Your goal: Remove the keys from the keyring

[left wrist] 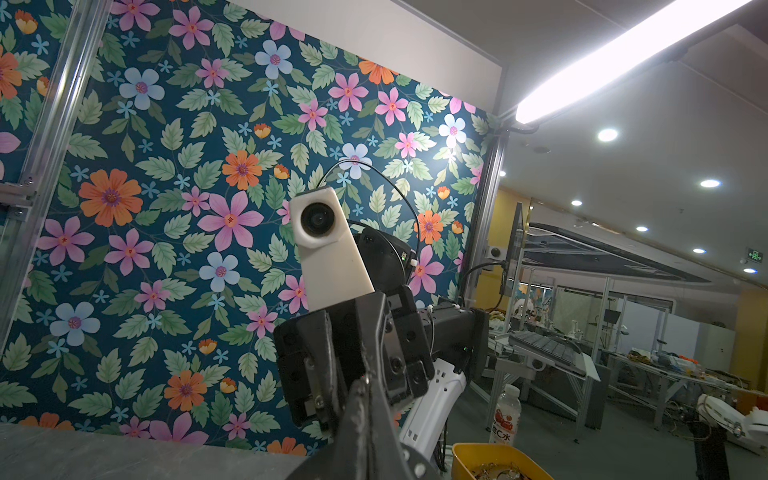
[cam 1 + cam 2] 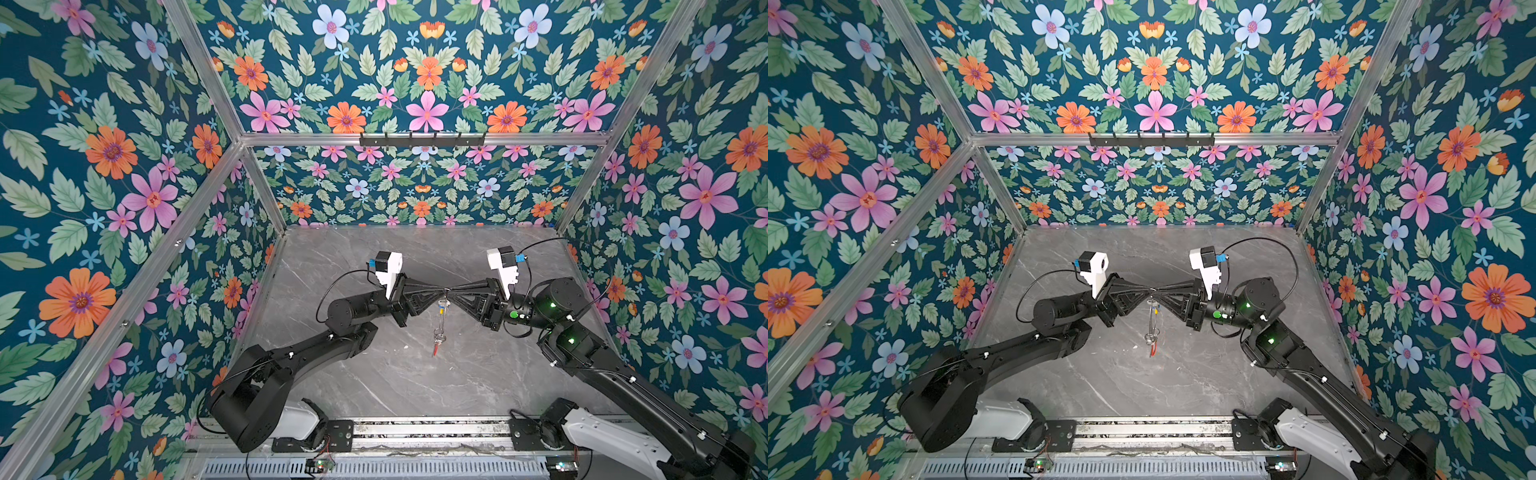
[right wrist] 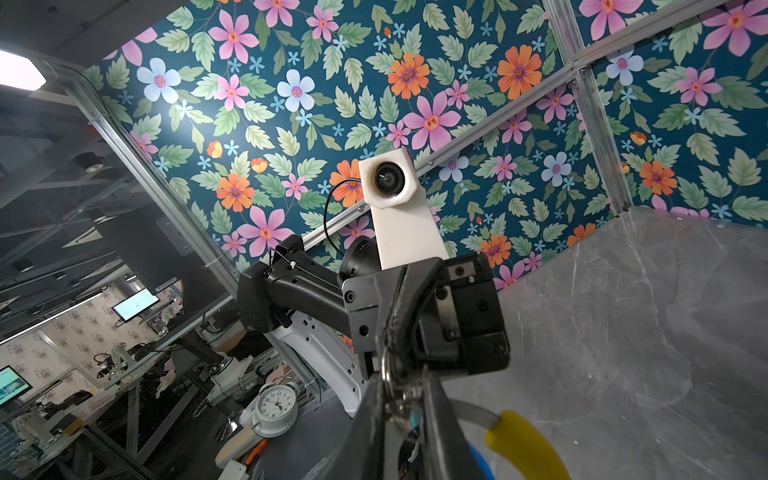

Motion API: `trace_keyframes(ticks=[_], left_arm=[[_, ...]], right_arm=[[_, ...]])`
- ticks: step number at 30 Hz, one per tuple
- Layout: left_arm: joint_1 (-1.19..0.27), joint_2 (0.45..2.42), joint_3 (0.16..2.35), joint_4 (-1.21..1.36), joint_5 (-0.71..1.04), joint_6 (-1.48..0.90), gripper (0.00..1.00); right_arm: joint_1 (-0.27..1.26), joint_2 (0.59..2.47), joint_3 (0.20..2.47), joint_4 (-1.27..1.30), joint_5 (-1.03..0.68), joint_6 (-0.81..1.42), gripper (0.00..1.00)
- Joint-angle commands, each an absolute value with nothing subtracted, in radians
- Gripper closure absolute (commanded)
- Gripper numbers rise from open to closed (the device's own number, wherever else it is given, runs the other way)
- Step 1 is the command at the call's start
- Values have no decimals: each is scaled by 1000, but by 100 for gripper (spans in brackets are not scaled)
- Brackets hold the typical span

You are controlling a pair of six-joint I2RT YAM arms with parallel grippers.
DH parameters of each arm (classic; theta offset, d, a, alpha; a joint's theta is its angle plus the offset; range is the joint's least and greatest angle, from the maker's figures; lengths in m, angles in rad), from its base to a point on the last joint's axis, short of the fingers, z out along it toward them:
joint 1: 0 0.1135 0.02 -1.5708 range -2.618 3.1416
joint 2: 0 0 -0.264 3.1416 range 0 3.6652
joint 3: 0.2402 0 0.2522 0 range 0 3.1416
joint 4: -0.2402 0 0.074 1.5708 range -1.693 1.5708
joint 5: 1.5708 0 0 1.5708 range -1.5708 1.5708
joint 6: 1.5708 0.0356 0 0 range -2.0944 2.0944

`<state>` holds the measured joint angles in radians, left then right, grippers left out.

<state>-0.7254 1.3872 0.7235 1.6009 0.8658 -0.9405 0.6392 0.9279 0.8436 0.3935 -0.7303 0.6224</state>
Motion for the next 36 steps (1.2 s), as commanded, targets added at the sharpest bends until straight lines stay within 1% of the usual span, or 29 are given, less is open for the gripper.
trace_keyframes(ticks=[1, 3, 4, 5, 7, 8, 9, 11, 16, 20, 25, 29, 34, 36], left_arm=[[-725, 1391, 733, 1669, 855, -952, 100], [-724, 1391, 735, 1669, 856, -961, 100], [-725, 1386, 734, 1670, 856, -967, 100], [-723, 1380, 731, 1671, 862, -967, 93], [-708, 1354, 710, 1669, 864, -984, 73], [-696, 1340, 698, 1669, 866, -996, 67], [-676, 1322, 684, 1667, 870, -1014, 62], [-638, 1293, 666, 1629, 895, -1038, 57], [-613, 1233, 714, 1351, 1027, -981, 57], [-613, 1227, 772, 1219, 1123, -958, 57], [-617, 1253, 817, 1192, 1194, -990, 57], [-625, 1278, 834, 1205, 1230, -1020, 64], [-646, 1304, 852, 1246, 1257, -1052, 65], [-656, 1317, 861, 1242, 1270, -1059, 69]], right_arm=[[642, 928, 857, 406, -753, 601, 93], [642, 925, 865, 377, -756, 589, 100], [642, 922, 870, 354, -756, 579, 100], [641, 914, 874, 329, -754, 571, 100], [642, 891, 892, 228, -735, 533, 100], [642, 878, 903, 174, -725, 509, 100], [643, 864, 915, 108, -718, 481, 100], [642, 849, 958, -35, -709, 422, 100], [642, 864, 1083, -333, -694, 285, 100], [641, 917, 1179, -494, -695, 207, 100], [643, 963, 1239, -536, -730, 176, 100], [641, 983, 1253, -532, -743, 172, 100], [642, 1002, 1259, -516, -759, 174, 100], [641, 1005, 1258, -509, -758, 175, 100]])
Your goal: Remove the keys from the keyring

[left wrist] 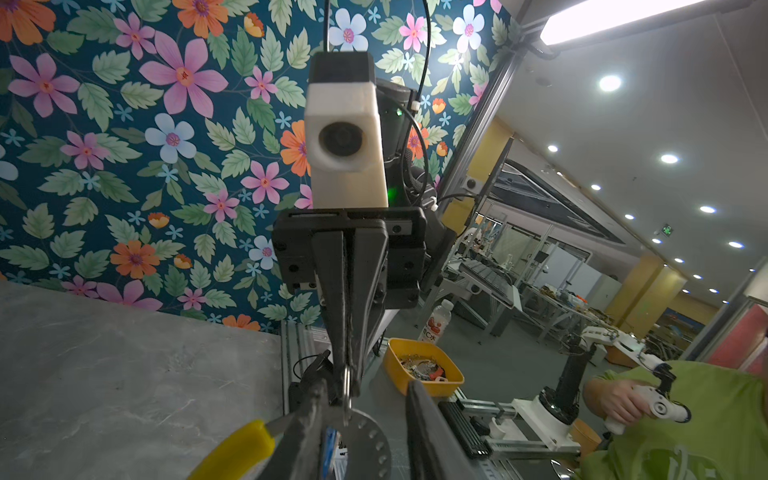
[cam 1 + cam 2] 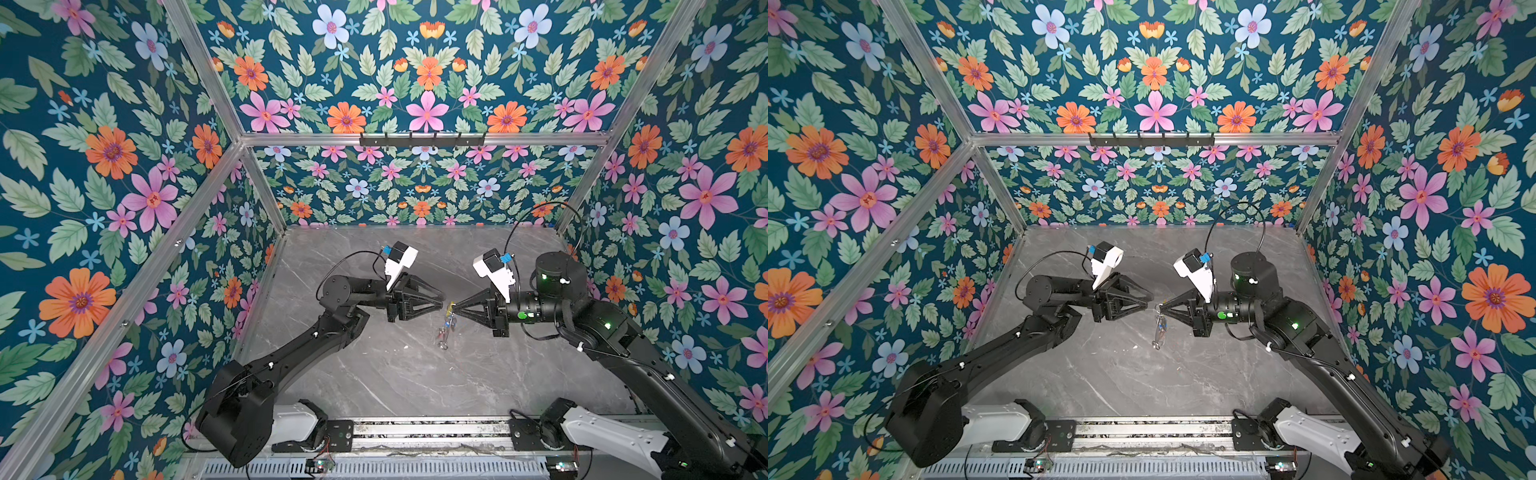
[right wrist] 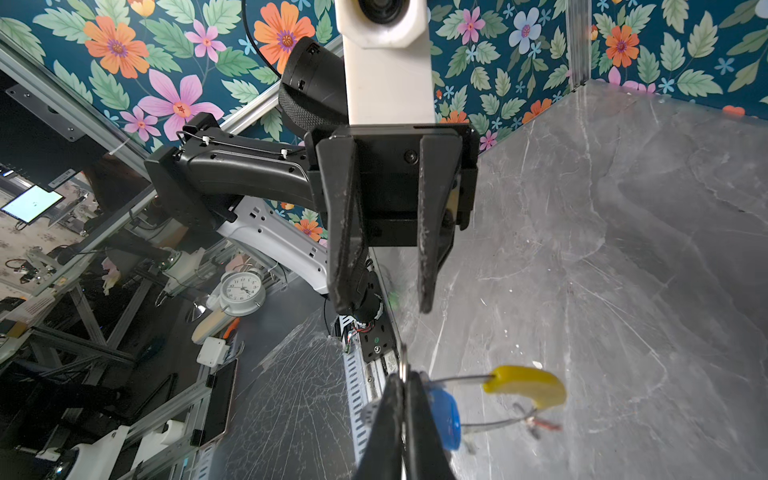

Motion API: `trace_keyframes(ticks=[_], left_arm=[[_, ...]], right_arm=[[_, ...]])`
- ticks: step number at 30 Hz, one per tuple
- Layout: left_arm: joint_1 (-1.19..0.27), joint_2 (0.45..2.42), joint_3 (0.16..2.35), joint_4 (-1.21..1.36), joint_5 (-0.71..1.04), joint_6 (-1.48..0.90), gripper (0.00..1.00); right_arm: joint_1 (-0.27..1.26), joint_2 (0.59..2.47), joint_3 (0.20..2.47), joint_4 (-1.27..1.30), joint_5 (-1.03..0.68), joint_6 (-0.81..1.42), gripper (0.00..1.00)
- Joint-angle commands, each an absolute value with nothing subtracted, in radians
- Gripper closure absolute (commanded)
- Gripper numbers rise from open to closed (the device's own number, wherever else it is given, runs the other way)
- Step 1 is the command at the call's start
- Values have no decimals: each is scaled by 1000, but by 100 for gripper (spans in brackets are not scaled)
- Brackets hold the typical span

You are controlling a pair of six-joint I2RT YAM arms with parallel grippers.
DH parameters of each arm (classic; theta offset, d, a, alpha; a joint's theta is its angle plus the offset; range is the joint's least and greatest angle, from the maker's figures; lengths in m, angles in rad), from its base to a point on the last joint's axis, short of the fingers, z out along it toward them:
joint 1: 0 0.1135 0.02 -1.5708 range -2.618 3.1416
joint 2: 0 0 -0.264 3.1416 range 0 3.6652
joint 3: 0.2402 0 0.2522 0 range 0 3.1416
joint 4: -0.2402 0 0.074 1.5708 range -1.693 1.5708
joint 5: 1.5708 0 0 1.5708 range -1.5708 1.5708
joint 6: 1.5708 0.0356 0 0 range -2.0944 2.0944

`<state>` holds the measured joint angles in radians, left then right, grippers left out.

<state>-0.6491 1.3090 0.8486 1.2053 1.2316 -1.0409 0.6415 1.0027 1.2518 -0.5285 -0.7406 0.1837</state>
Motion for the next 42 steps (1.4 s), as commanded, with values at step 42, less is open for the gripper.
trace_keyframes(ticks=[42], left_arm=[[-724, 1170, 866, 779, 992, -543, 100]], right_arm=[[642, 871, 1029, -9, -577, 365, 65]])
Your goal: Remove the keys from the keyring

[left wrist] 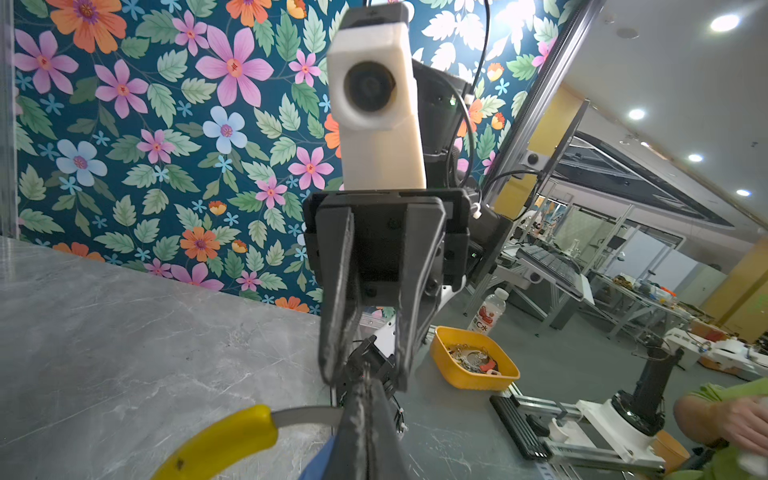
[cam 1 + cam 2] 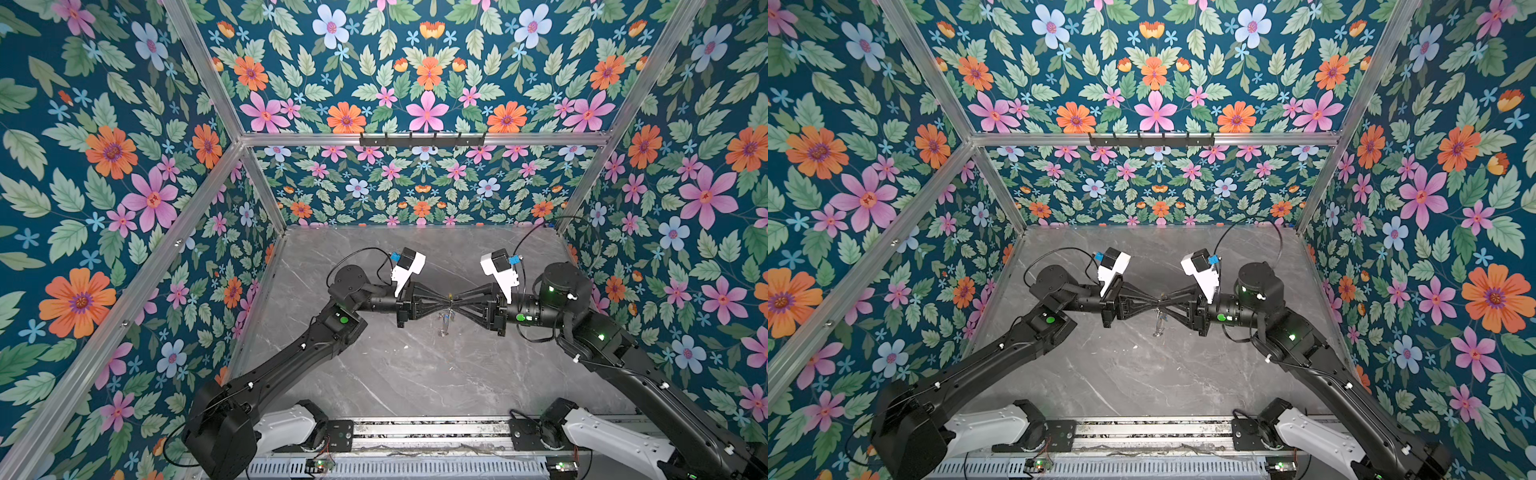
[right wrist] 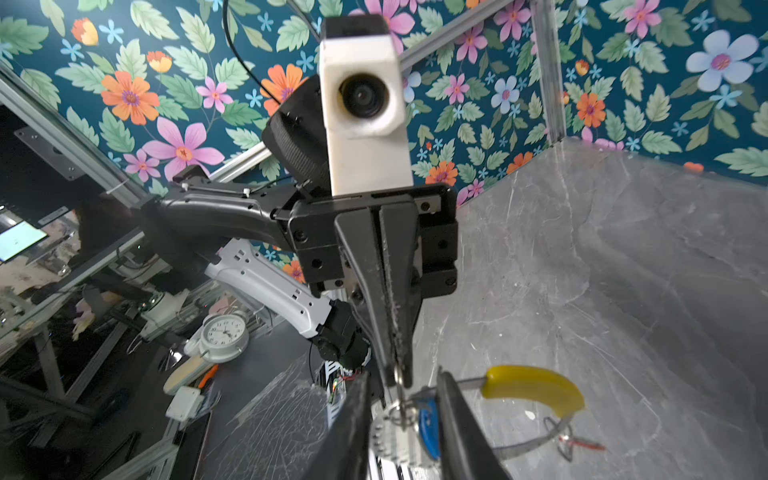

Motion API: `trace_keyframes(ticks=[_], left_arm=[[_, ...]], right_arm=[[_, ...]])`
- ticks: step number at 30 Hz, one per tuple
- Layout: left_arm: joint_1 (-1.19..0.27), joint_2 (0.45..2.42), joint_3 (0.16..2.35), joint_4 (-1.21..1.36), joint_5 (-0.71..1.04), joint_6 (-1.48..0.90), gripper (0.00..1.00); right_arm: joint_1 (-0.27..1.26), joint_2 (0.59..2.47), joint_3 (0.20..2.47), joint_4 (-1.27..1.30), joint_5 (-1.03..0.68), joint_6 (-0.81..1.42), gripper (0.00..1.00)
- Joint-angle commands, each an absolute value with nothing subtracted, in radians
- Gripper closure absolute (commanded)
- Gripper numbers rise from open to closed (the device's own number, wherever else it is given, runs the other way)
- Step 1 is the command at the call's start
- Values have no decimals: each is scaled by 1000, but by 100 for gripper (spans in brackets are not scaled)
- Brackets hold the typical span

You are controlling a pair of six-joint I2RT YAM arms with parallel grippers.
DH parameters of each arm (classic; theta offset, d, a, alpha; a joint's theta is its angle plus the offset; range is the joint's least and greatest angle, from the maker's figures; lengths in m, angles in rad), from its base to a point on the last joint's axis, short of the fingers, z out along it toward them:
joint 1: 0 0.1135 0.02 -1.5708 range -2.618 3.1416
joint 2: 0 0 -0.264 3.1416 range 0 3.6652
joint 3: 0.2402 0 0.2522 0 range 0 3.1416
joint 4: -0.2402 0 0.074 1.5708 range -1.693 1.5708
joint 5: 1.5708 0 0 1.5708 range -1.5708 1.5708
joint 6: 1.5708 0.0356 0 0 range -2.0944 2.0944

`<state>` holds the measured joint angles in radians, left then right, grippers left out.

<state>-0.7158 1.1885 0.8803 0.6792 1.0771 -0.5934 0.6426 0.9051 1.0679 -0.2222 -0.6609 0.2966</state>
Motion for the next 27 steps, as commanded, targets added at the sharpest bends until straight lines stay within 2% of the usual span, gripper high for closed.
trace_keyframes(ticks=[1, 3, 10, 20, 27], left_arm=[[-731, 1163, 856, 795, 959, -524, 100], [-746, 1149, 838, 825, 899, -492, 100], [-772, 1127, 741, 1110, 768, -504, 100], [-773, 1128, 711, 1238, 752, -546, 100], [-773, 1136, 704, 1291, 767, -578, 100]], right_arm=[[641, 855, 1003, 41, -557, 385, 61], [641, 843, 976, 111, -540, 413, 56], [641, 869, 932, 286, -551, 494, 52], [642, 864, 920, 325, -571, 487, 49], [641, 925, 970, 330, -738, 468, 48]])
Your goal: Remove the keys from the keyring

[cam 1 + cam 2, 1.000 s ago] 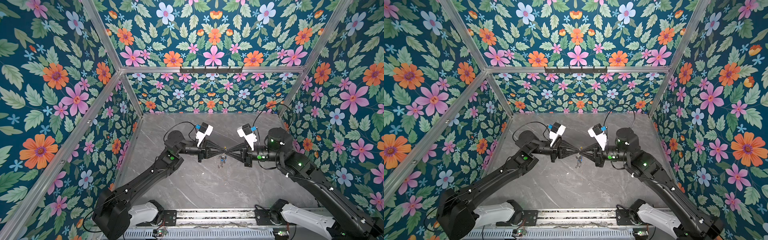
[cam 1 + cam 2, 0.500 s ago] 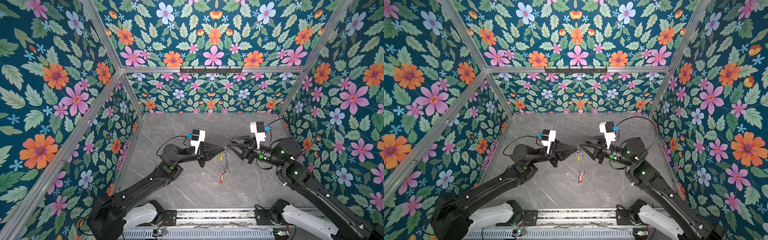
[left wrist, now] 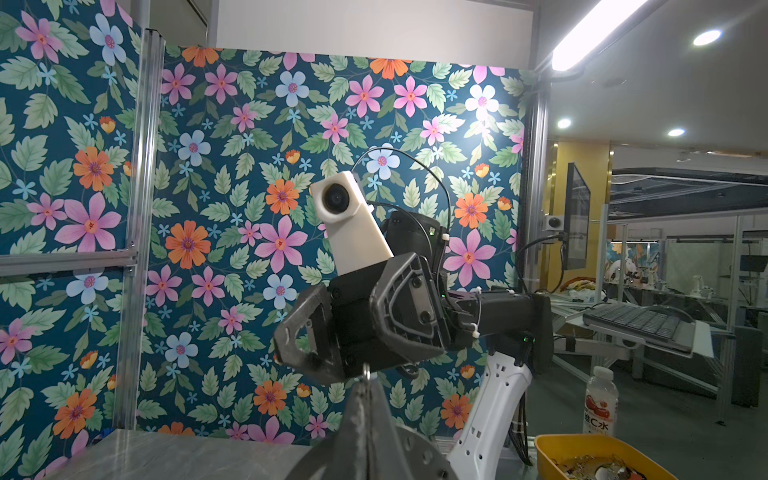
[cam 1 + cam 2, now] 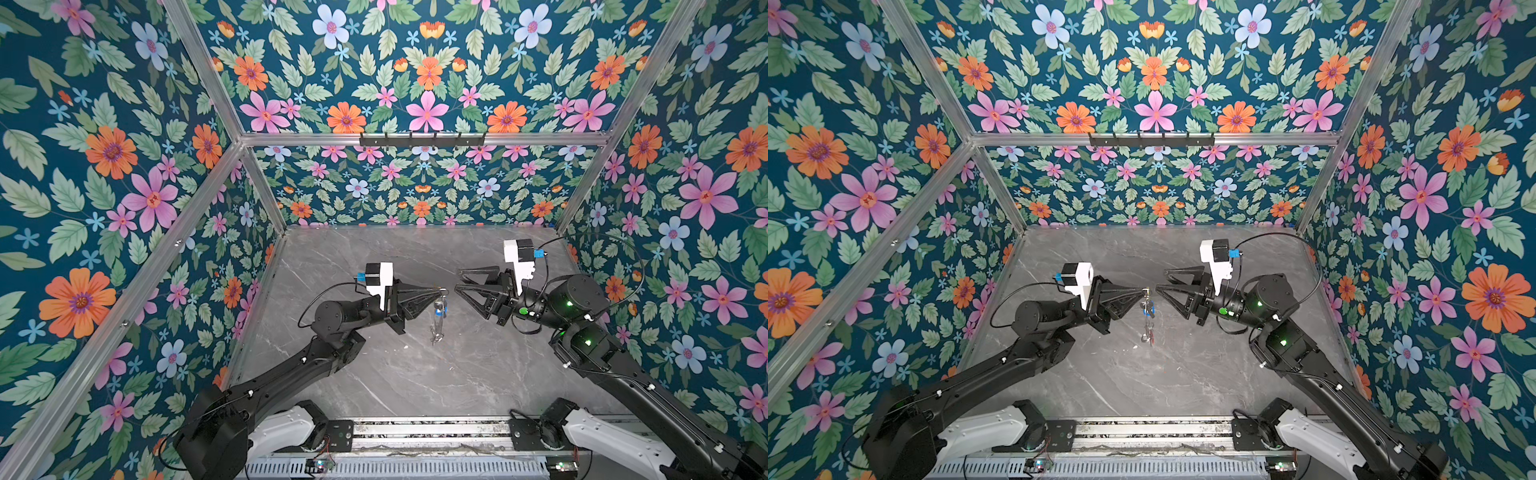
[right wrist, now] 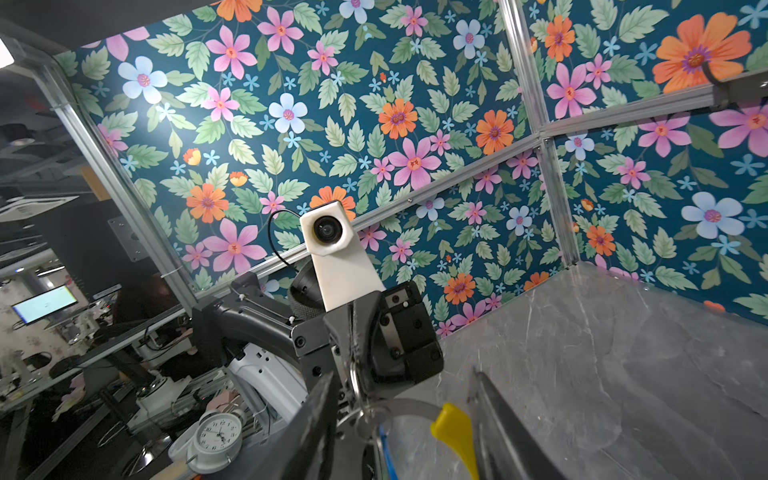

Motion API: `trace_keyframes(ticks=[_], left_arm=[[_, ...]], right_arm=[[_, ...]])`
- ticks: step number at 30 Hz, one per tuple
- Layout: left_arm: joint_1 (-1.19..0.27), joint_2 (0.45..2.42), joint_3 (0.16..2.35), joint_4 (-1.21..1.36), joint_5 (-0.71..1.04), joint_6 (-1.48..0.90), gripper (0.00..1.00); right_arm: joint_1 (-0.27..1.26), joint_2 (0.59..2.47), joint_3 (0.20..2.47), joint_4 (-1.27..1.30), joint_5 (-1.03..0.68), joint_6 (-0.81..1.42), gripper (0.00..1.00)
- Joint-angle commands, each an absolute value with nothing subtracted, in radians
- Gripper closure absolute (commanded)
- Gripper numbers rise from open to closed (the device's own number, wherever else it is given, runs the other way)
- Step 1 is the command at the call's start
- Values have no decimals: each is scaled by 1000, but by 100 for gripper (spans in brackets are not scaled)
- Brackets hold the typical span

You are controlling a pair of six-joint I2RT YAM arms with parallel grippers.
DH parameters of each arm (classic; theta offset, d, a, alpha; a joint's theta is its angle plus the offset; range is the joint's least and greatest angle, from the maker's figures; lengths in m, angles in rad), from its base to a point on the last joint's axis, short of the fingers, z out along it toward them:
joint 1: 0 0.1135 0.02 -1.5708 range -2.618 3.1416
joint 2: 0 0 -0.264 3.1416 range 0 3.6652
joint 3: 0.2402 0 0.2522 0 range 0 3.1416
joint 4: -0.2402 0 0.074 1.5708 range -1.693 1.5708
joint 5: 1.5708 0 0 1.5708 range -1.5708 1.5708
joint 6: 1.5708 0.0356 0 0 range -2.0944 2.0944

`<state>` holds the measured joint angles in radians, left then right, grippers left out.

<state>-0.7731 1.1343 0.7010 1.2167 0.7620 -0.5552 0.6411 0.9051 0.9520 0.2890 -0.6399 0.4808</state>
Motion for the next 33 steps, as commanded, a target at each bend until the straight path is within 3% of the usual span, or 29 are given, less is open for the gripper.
trace_keyframes(ticks=[1, 9, 32, 33], left_arm=[[-773, 1135, 704, 1294, 767, -581, 100], [-774, 1137, 695, 1313, 758, -586, 100], [-772, 1166, 697, 1348, 748, -627, 100], [-772, 1158, 695, 1338, 750, -629, 95]], right_arm=[[640, 938, 978, 341, -773, 477, 48], [641, 973, 978, 389, -848, 520, 57], [641, 995, 998, 296, -856, 492, 100], [642, 990, 1006, 265, -852, 481, 100]])
